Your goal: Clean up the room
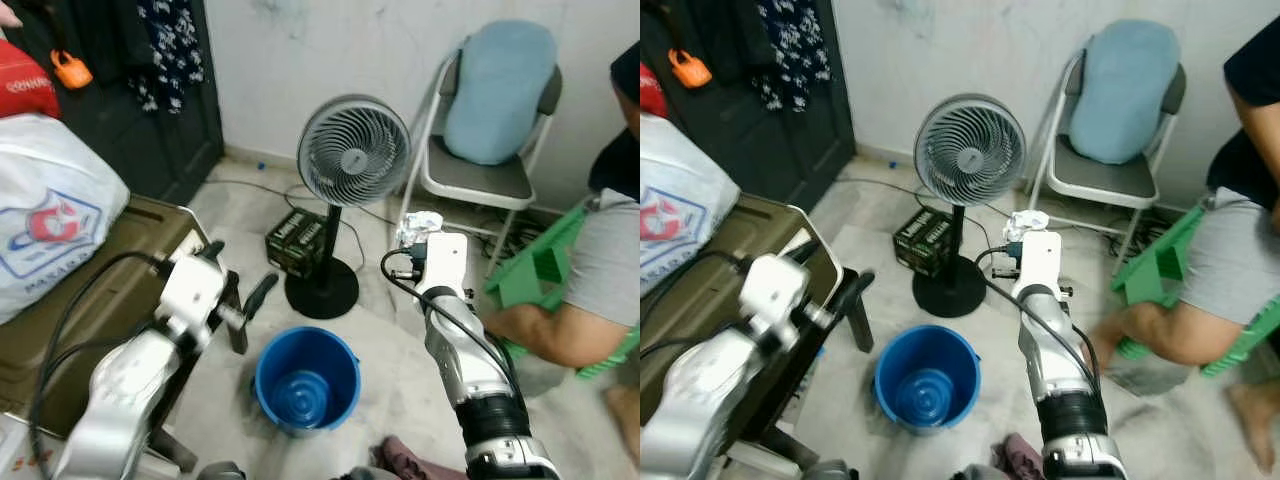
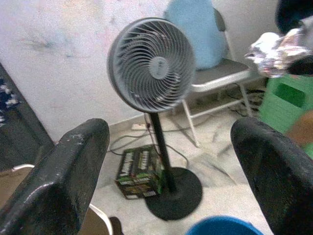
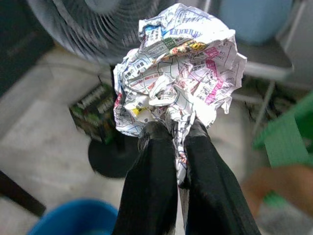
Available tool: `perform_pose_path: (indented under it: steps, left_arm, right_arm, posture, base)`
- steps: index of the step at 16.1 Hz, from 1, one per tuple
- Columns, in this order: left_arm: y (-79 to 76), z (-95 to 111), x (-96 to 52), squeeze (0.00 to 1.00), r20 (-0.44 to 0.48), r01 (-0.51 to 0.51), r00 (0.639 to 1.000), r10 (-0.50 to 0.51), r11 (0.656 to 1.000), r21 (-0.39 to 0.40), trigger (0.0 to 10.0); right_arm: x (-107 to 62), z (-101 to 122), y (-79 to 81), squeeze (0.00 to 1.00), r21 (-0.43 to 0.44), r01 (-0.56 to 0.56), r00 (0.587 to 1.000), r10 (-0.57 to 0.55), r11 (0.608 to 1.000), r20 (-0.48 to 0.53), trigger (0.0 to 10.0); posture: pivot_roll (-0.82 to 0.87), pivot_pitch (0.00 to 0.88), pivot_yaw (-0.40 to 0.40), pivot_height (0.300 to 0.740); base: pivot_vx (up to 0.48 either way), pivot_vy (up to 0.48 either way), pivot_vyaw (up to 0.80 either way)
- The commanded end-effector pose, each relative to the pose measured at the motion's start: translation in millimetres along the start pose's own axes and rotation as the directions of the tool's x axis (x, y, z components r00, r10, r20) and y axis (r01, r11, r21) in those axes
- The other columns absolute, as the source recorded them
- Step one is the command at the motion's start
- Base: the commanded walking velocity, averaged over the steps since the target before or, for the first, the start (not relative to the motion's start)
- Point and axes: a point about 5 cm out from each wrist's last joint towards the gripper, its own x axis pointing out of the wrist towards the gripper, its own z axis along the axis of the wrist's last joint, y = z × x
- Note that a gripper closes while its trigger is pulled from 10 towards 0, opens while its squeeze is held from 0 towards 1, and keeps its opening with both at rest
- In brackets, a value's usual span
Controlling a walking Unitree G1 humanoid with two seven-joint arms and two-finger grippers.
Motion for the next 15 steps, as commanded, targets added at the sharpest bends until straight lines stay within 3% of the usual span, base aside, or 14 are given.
perform_pose_path:
  steps: [1, 3, 5, 12, 15]
  left_arm:
    - [0.0, 3, -9.3, 0.0, -0.011, 0.01, 1.0, -0.01, 1.0, -0.006, 10.0]
    - [-0.7, 0, -27.0, 0.0, -0.036, -0.011, 0.999, 0.012, 0.999, 0.047, 10.0]
    - [14.6, 7, -41.2, 0.0, -0.034, -0.128, 0.991, 0.131, 0.989, 0.073, 10.0]
    - [6.0, 28, -68.3, 0.0, -0.093, -0.086, 0.991, 0.097, 0.99, 0.114, 10.0]
    - [11.2, 38, -86.7, 0.0, -0.139, -0.096, 0.983, 0.117, 0.985, 0.145, 10.0]
  right_arm:
    - [1.8, -5, -2.4, 0.0, 0.004, 0.016, 0.999, -0.016, 1.0, -0.047, 10.0]
    - [6.9, -17, 4.3, 0.0, -0.019, 0.009, 0.992, -0.012, 1.0, -0.126, 10.0]
    - [9.9, -28, 10.0, 0.0, -0.004, 0.023, 0.985, -0.023, 1.0, -0.173, 10.0]
    - [17.9, -41, 27.7, 0.0, 0.023, -0.015, 0.97, 0.02, 1.0, -0.241, 10.0]
    - [19.0, -43, 44.1, 0.0, 0.045, -0.067, 0.962, 0.076, 0.997, -0.261, 10.0]
  posture:
    - [0.12, 0.069, -0.104, 0.74]
    - [0.15, 0.116, -0.094, 0.74]
    - [0.18, 0.174, -0.074, 0.74]
    - [0.33, 0.298, 0.027, 0.74]
    - [0.4, 0.324, 0.069, 0.74]
  base:
    - [0.0, 0.0, 0.0]
    - [0.0, 0.0, 0.0]
    - [0.0, 0.0, 0.0]
    - [0.0, 0.0, 0.0]
    - [0.0, 0.0, 0.0]
